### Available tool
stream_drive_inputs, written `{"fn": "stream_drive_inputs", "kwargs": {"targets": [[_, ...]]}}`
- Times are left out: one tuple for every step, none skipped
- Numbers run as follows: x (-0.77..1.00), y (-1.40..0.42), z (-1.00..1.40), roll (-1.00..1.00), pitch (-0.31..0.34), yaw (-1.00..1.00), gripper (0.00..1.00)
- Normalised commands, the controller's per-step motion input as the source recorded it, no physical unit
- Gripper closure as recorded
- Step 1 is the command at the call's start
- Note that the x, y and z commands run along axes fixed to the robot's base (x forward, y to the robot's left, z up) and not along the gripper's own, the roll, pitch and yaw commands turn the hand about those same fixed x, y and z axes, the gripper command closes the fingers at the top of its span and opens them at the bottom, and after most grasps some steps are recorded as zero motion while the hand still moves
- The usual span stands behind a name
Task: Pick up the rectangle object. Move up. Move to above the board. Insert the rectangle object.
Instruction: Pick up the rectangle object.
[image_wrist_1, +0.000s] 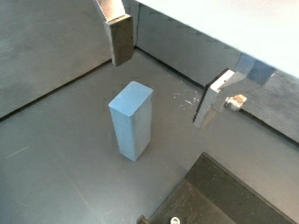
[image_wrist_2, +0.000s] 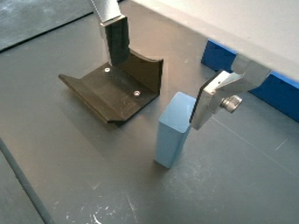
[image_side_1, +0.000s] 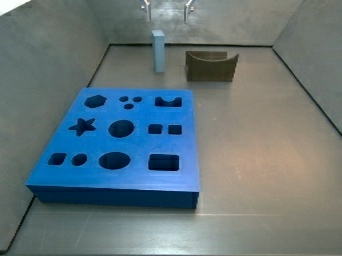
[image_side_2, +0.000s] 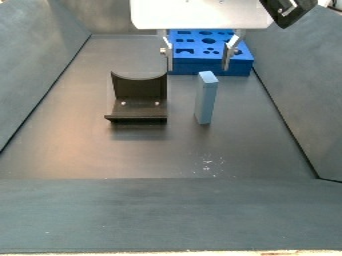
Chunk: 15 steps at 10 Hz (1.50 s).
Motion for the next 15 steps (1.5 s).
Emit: {"fn": "stream_drive_inputs", "kwargs": {"targets": [[0.00,0.00,-0.11,-0.05,0.000,0.00,0.00],[-0.05,0.00,-0.10,0.00,0.000,0.00,0.00],[-0.11,0.00,-0.31,0.00,0.000,0.00,0.00],[-0.23,-0.01,-0.51,-0.02,0.000,0.11,0.00],[-0.18,0.00,-0.48,-0.03,0.000,0.22,0.00],[0.00,0.00,-0.02,-0.02,0.000,0.00,0.00],[0.00,-0.01,0.00,0.01,0.000,0.00,0.00],[-0.15,-0.32,-0.12,0.24,0.000,0.01,0.00],[-0.15,-0.30,-0.20,0.16,-0.014,0.05,0.00],[-0.03,-0.08,0.00,0.12,0.000,0.01,0.00],[0.00,0.00,-0.03,0.00,0.000,0.00,0.00],[-0.19,0.26,-0.13,-0.31,-0.086,0.22,0.00],[-0.35,0.16,-0.27,-0.04,-0.166,0.54,0.00],[-0.30,0.13,-0.17,-0.03,-0.186,0.64,0.00],[0.00,0.00,-0.03,0.00,0.000,0.00,0.00]]}}
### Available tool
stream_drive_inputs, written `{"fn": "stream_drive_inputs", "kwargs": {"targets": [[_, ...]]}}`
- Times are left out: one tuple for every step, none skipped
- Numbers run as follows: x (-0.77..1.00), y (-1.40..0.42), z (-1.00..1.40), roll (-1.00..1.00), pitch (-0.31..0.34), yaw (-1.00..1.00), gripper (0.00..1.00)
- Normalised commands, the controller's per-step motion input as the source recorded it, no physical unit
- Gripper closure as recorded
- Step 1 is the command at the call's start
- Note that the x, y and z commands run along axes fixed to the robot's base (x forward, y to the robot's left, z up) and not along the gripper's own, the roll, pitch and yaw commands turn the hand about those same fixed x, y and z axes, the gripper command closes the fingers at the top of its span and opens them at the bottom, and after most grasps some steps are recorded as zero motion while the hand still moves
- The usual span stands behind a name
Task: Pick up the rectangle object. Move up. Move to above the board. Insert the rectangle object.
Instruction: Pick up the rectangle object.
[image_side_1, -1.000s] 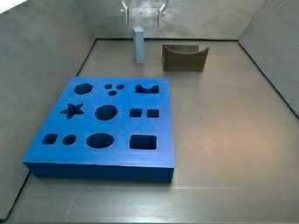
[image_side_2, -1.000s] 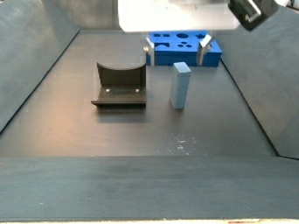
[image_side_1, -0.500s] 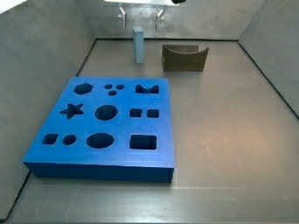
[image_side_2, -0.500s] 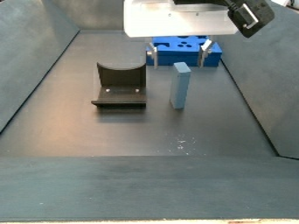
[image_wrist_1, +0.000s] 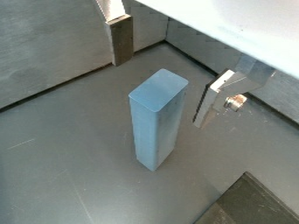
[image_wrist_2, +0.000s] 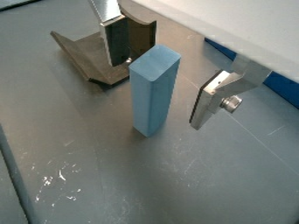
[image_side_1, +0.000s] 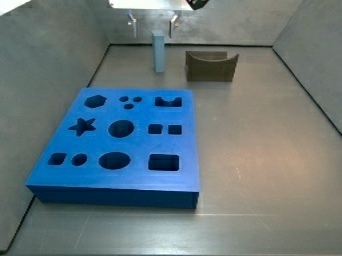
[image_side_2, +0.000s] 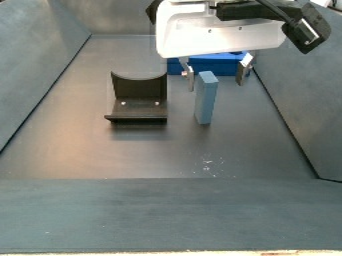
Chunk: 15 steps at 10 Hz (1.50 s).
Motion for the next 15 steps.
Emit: {"fn": "stream_drive_inputs", "kwargs": {"targets": [[0.00,0.00,-0.15,-0.02,0.000,0.00,0.00],[-0.11,-0.06,-0.26,0.00,-0.023,0.00,0.00],[-0.01,-0.17,-0.20,0.03,0.000,0.00,0.00],[0.00,-0.12,-0.05,0.07,0.000,0.00,0.00],[0.00,0.00,0.00,0.03,0.000,0.00,0.00],[0.00,0.00,-0.03,0.00,0.000,0.00,0.00],[-0.08,-0.01,-0.21,0.00,-0.029,0.00,0.00],[-0.18,-0.08,-0.32,0.00,-0.091,0.00,0.00],[-0.19,-0.12,-0.36,0.00,-0.149,0.00,0.00],[0.00,0.00,0.00,0.02,0.000,0.00,0.00],[0.00,0.00,0.00,0.00,0.000,0.00,1.00],[0.00,0.00,0.00,0.00,0.000,0.00,1.00],[0.00,0.00,0.00,0.00,0.000,0.00,1.00],[0.00,0.00,0.00,0.00,0.000,0.00,1.00],[0.00,0.00,0.00,0.00,0.000,0.00,1.00]]}}
